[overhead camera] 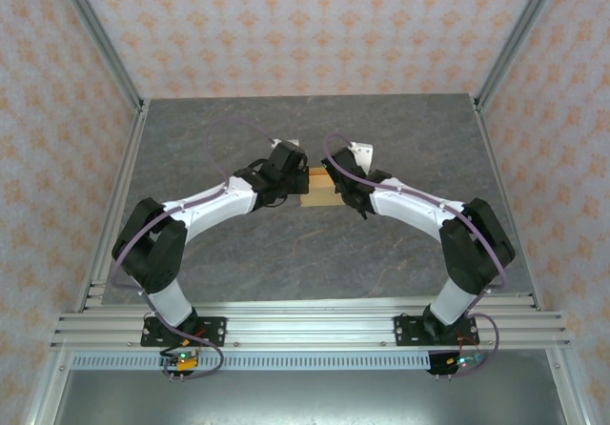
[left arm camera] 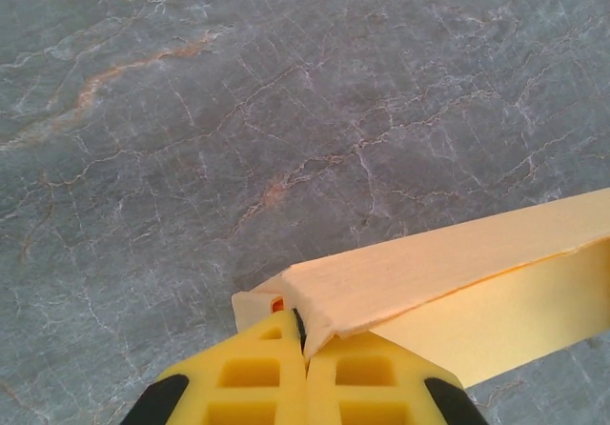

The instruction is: Fold the paper box

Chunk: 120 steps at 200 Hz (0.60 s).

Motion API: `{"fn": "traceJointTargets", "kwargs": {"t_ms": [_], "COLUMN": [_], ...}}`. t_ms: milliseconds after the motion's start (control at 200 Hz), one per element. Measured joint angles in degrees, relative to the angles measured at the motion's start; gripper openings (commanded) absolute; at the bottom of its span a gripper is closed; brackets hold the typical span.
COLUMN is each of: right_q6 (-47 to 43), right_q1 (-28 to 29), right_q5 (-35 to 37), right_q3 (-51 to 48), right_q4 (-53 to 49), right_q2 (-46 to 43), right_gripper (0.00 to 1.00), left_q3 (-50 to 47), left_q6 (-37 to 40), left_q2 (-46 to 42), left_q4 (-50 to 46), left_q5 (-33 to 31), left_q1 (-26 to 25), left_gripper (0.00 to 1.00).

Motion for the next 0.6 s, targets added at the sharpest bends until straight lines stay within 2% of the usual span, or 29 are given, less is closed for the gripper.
{"fn": "traceJointTargets", "kwargs": {"t_ms": [210, 410, 601], "right_q6": [0.02, 0.48, 1.07], "right_q1": [0.00, 0.00, 0.02], "right_q5": [0.02, 0.22, -1.36], "right_q3": [0.00, -0.35, -2.14], "right_q4": [0.02, -0.07, -0.31], "right_q2": [0.00, -0.52, -4.26], "right_gripper": [0.14, 0.24, 0.37], "left_q3": [-5.53, -10.43, -11.30], "left_q6": [-0.02, -0.02, -0.02], "left_q2": [-1.55, -2.36, -2.08], "left_q4": [7.34, 15.32, 17.11], "left_q5": [-4.44, -8.96, -12.07], "left_q1": [-2.01, -3.52, -3.61], "left_gripper": [0.00, 0.00, 0.00]}}
